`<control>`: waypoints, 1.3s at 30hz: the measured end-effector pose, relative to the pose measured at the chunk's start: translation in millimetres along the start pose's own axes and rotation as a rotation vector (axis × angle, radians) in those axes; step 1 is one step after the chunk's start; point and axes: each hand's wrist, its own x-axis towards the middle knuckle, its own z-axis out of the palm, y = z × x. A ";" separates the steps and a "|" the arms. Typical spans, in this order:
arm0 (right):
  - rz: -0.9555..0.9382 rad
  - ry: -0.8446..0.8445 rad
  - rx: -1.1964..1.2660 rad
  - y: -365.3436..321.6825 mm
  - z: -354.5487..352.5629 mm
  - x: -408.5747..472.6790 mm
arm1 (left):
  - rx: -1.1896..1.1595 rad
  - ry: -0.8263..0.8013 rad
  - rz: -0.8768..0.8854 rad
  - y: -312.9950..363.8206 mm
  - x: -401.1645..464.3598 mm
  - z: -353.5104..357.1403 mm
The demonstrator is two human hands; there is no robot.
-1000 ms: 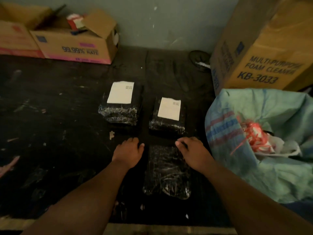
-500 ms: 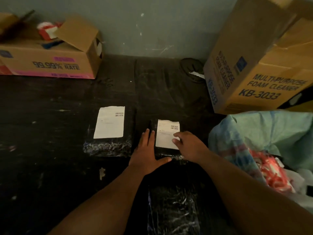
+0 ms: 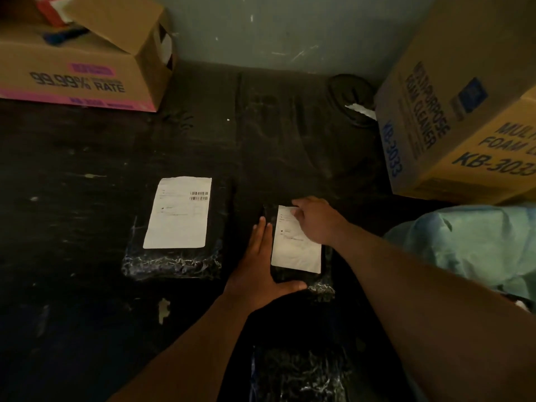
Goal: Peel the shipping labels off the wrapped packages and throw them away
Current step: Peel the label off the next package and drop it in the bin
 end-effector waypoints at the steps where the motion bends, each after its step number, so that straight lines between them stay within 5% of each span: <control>1: 0.005 -0.001 -0.001 0.3 0.5 5.4 | -0.002 0.006 -0.007 -0.2 -1.5 2.0; 20: 0.001 0.232 0.104 -10.5 4.7 9.9 | -0.061 -0.002 -0.065 6.1 -6.3 1.3; 29: -0.004 0.090 0.068 -13.0 -2.1 14.3 | -0.081 -0.040 -0.074 4.6 -6.3 -3.5; 39: -0.108 0.274 0.232 -12.6 0.5 -9.8 | -0.046 -0.072 -0.111 9.0 -8.5 -5.7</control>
